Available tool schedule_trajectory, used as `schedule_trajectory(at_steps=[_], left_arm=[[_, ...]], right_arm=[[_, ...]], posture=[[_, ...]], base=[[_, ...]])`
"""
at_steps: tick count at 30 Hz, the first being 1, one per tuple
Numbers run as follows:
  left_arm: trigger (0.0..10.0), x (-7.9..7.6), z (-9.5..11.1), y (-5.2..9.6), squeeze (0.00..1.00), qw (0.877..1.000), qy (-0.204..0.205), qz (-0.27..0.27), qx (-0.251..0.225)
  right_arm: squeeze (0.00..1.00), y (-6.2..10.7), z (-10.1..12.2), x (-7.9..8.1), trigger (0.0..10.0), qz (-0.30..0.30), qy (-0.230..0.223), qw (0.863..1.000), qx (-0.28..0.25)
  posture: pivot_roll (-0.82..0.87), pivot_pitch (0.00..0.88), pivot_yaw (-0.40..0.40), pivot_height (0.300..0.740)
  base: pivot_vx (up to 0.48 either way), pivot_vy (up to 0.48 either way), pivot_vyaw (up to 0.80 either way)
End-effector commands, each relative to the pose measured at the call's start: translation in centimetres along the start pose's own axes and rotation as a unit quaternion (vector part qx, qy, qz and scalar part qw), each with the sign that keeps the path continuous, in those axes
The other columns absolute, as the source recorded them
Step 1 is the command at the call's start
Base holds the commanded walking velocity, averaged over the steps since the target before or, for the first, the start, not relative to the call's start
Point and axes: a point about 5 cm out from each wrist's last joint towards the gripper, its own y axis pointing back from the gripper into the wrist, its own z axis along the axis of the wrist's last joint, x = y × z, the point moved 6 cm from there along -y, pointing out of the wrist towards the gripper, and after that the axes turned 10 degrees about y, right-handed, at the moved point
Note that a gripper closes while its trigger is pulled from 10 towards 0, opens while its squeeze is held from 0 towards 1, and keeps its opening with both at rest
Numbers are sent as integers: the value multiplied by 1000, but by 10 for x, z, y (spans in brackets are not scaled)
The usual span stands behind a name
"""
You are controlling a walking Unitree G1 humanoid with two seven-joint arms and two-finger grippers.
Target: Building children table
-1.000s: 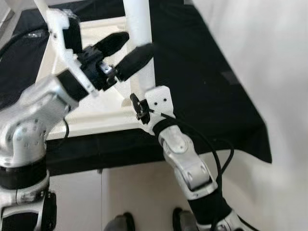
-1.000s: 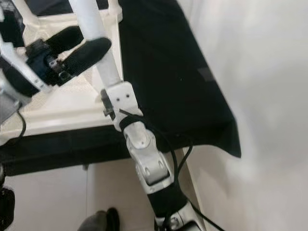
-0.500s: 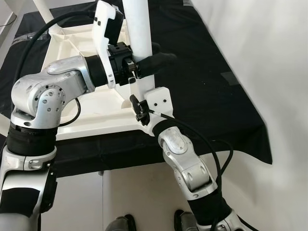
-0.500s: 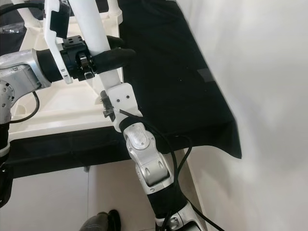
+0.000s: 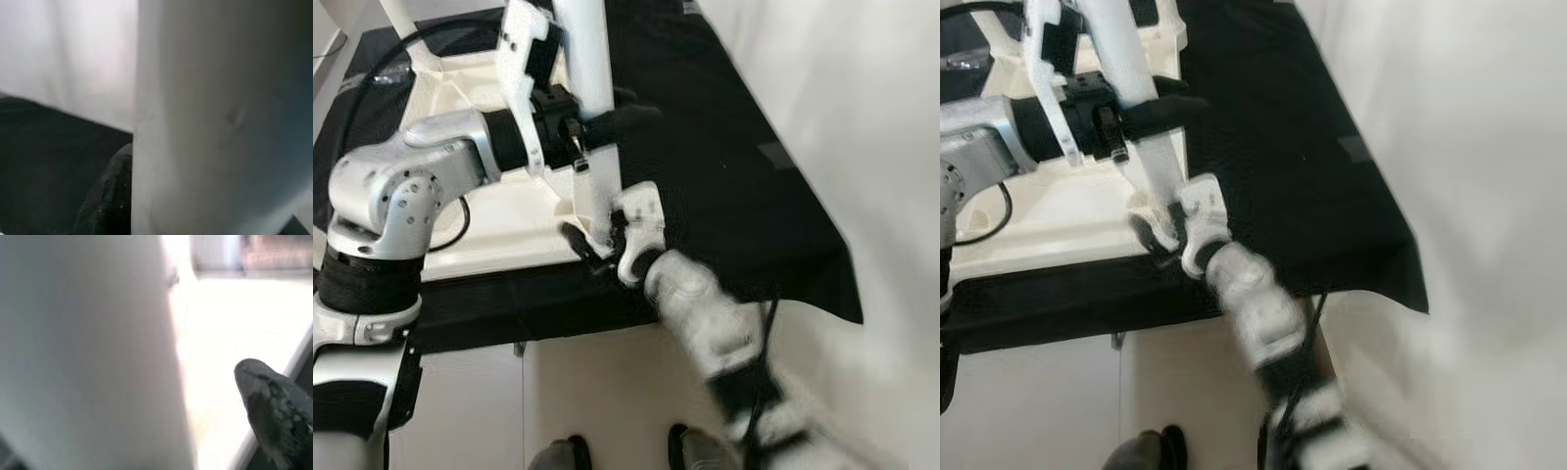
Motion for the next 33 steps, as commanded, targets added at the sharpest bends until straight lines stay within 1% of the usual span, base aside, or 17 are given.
schedule_trajectory(at_steps=[1, 7, 8, 9, 10, 11, 13, 14, 15, 21, 25, 26, 27, 29, 30, 32, 33], left_arm=[[0, -10, 3, -1, 0, 1000, -6, -24, 9], [0, -10, 3, -1, 0, 1000, -6, -24, 9], [0, -11, 4, -1, 0, 1000, -6, -25, 8], [0, -12, 4, -2, 0, 1000, -7, -27, 6], [0, -13, 5, -2, 0, 1000, -8, -28, 4], [0, -13, 5, -2, 0, 1000, -8, -28, 4], [0, -15, 5, -3, 0, 1000, -7, -30, 1], [0, -15, 5, -3, 0, 1000, -7, -30, 1], [0, -15, 4, -3, 0, 1000, -7, -30, 1], [0, -15, 4, -3, 0, 1000, -9, -30, 0], [0, -13, 2, -3, 0, 1000, -11, -23, -4], [3255, -10, 3, -3, 1000, 1000, -5, -16, -12], [3255, -10, 3, -3, 1000, 1000, -5, -16, -12], [10000, -6, 2, -1, 1000, 1000, -1, -2, -16], [10000, -6, 2, -1, 1000, 1000, -1, -2, -16], [10000, 0, 4, 2, 1000, 999, 9, 18, -28], [10000, 6, 7, 6, 1000, 999, 15, 36, -38]], right_arm=[[1000, 0, -7, 7, 10000, 46, 0, 999, 4], [1000, 0, -7, 7, 10000, 46, 0, 999, 4], [1000, 0, -4, 4, 10000, 79, 25, 997, 5], [0, -1, -3, 7, 10000, 144, 46, 988, 17], [0, -1, -3, 8, 10000, 186, 56, 981, 26], [0, -1, -3, 8, 10000, 186, 56, 981, 26], [0, -5, -6, 16, 6980, 234, 39, 971, 38], [0, -7, -7, 18, 1451, 238, 31, 970, 38], [0, -9, -8, 19, 0, 239, 24, 970, 39], [0, -12, -16, 21, 0, 246, 5, 968, 44], [0, -11, -33, 20, 0, 225, 0, 972, 68], [0, -11, -40, 18, 0, 209, 0, 975, 80], [0, -11, -40, 18, 0, 209, 0, 975, 80], [0, -9, -54, 14, 0, 168, -18, 981, 101], [0, -9, -54, 14, 0, 168, -18, 981, 101], [0, -7, -67, 14, 0, 128, -47, 984, 117], [0, 0, -90, 13, 0, 45, -60, 985, 158]], posture=[[16, 222, 51, 740], [16, 222, 51, 740], [13, 220, 52, 740], [12, 218, 49, 740], [12, 218, 49, 740], [12, 218, 49, 740], [14, 221, 47, 740], [14, 221, 47, 740], [14, 221, 47, 740], [13, 225, 47, 740], [10, 226, 46, 740], [6, 227, 43, 740], [6, 227, 43, 740], [-4, 228, 33, 740], [-4, 228, 33, 740], [-5, 228, 30, 740], [-1, 225, 20, 740]], base=[[0, 0, 0], [0, 0, 0], [0, 0, 0], [0, 0, 0], [0, 0, 0], [0, 0, 0], [0, 0, 0], [0, 0, 0], [0, 0, 0], [0, 0, 0], [0, 0, 0], [0, 0, 0], [0, 0, 0], [0, 0, 0], [0, 0, 0], [0, 0, 0], [0, 0, 0]])
